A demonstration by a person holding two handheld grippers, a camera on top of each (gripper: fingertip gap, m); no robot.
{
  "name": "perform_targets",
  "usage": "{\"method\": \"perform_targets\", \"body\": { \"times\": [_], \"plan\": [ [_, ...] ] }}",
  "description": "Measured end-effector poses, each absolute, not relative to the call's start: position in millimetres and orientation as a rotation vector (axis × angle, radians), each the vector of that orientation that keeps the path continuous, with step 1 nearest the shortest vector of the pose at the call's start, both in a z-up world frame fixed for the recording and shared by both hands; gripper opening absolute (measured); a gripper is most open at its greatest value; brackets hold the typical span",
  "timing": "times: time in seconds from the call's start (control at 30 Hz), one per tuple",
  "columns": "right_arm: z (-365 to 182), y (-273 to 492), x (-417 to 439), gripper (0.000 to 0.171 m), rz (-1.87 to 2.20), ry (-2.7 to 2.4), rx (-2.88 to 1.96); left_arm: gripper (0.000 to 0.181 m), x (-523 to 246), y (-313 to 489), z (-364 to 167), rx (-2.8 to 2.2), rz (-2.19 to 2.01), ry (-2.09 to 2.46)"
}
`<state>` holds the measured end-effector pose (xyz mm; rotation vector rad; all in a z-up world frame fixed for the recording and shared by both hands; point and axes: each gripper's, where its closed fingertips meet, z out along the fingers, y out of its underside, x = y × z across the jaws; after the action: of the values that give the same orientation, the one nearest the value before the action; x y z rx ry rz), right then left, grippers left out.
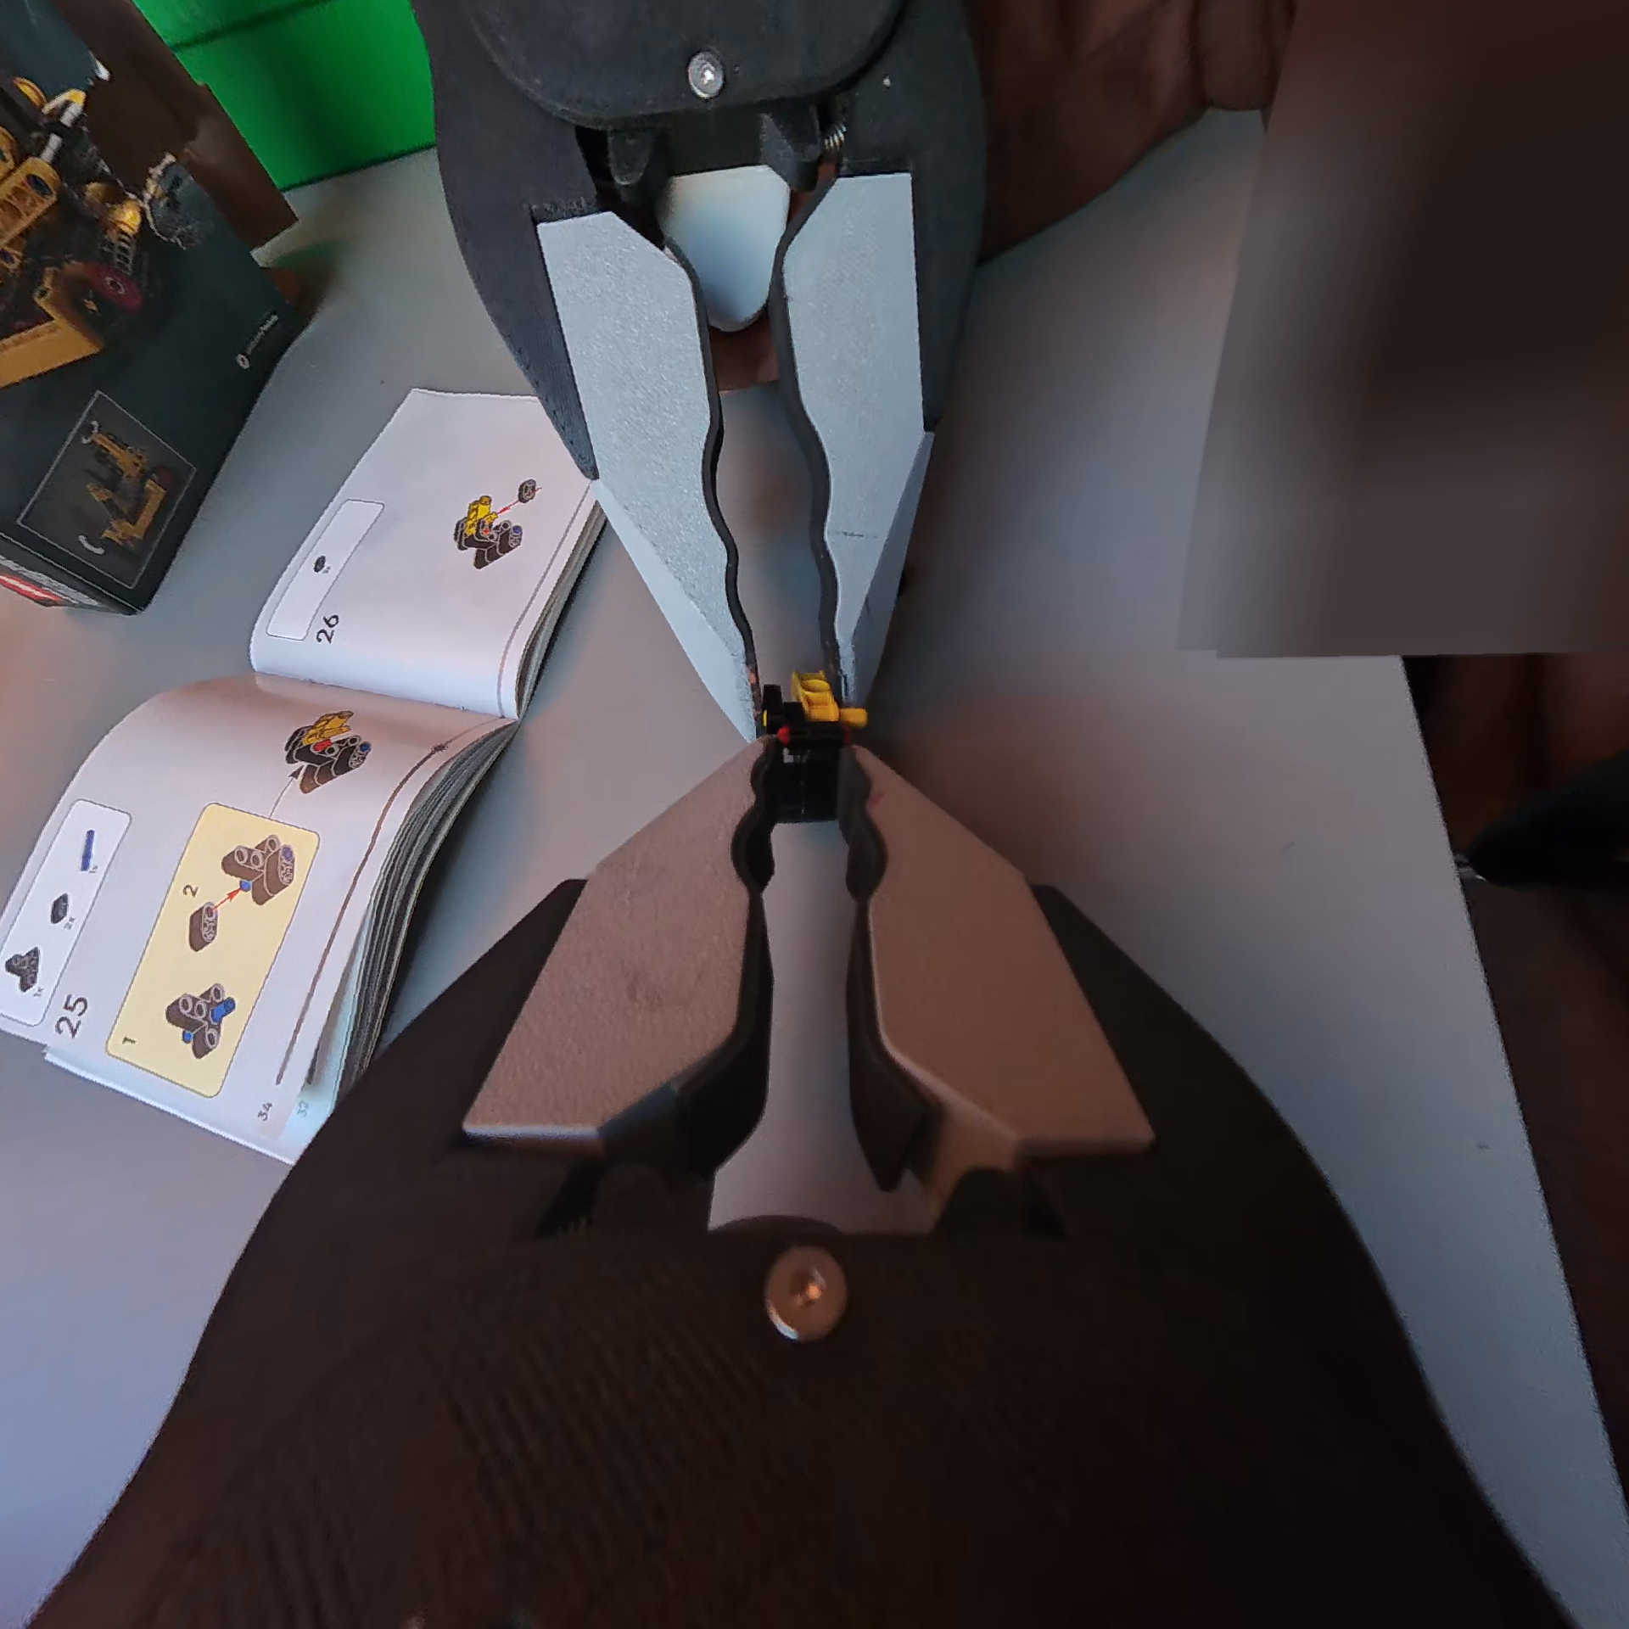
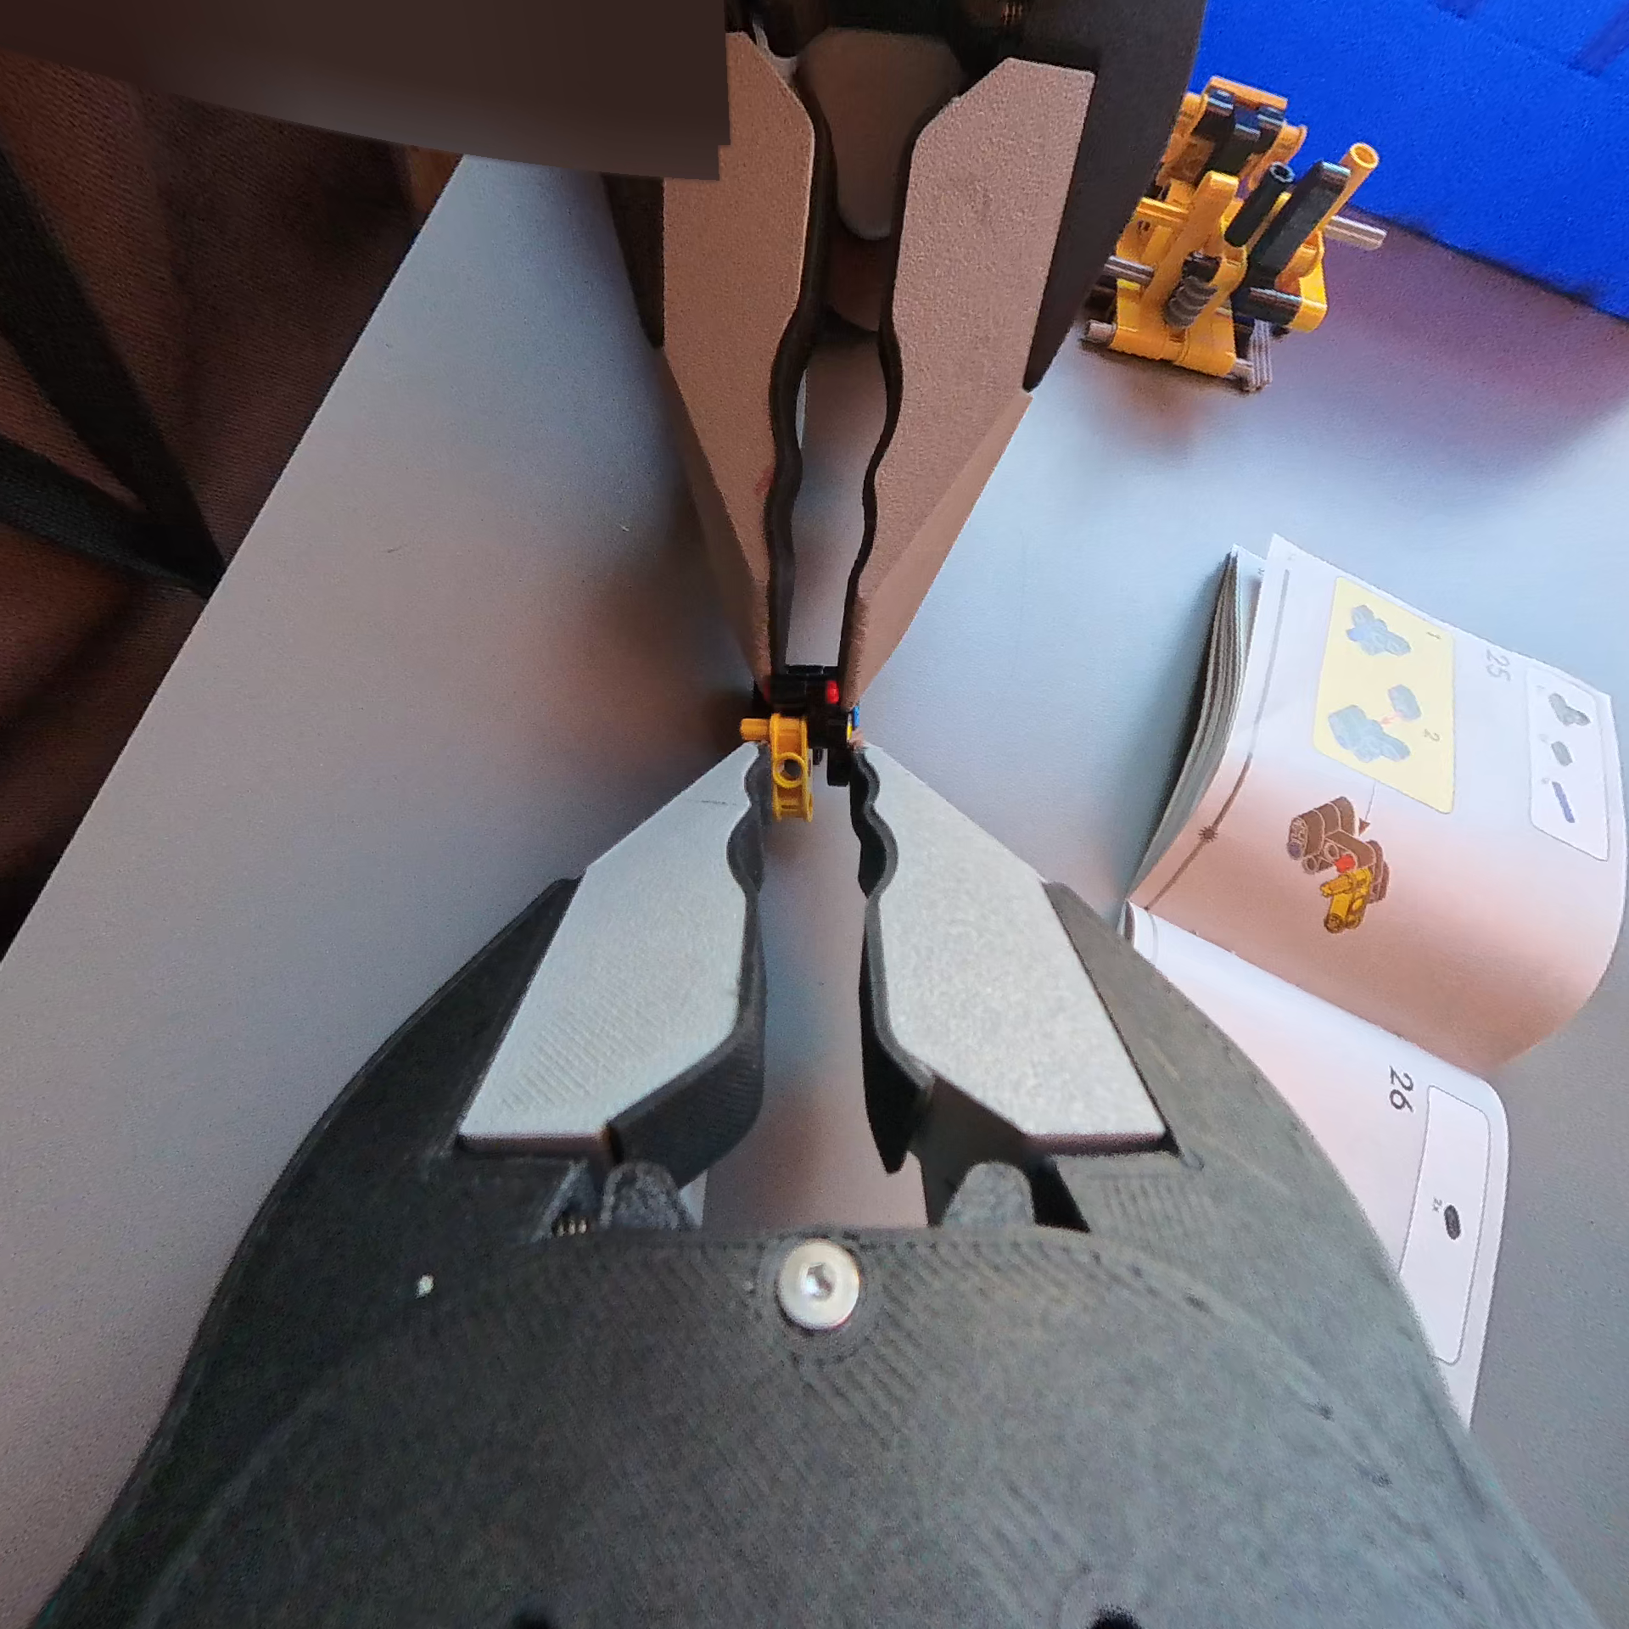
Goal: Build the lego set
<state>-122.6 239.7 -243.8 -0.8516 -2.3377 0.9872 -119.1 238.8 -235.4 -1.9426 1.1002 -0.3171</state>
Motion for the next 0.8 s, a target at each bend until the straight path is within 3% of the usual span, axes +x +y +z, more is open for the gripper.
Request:
{"method": "perform_targets", "body": {
  "times": [0.27, 0.43, 0.8],
  "plan": [
    [-246.2, 234.9, -121.2, 0.015, 0.949, -2.34, -0.807, 0.01, -115.8, 233.5, -234.4, -1.848, -0.233, 1.188],
    [-243.6, 240.4, -124.7, 0.026, 0.98, -2.311, -0.857, 0.01, -117.8, 234.4, -234.6, -1.893, -0.314, 1.16],
    [-241.2, 235.8, -124.5, 0.023, 0.953, -2.295, -0.792, 0.01, -123.4, 239.2, -234.2, -1.945, -0.365, 1.093]
  ]
}}
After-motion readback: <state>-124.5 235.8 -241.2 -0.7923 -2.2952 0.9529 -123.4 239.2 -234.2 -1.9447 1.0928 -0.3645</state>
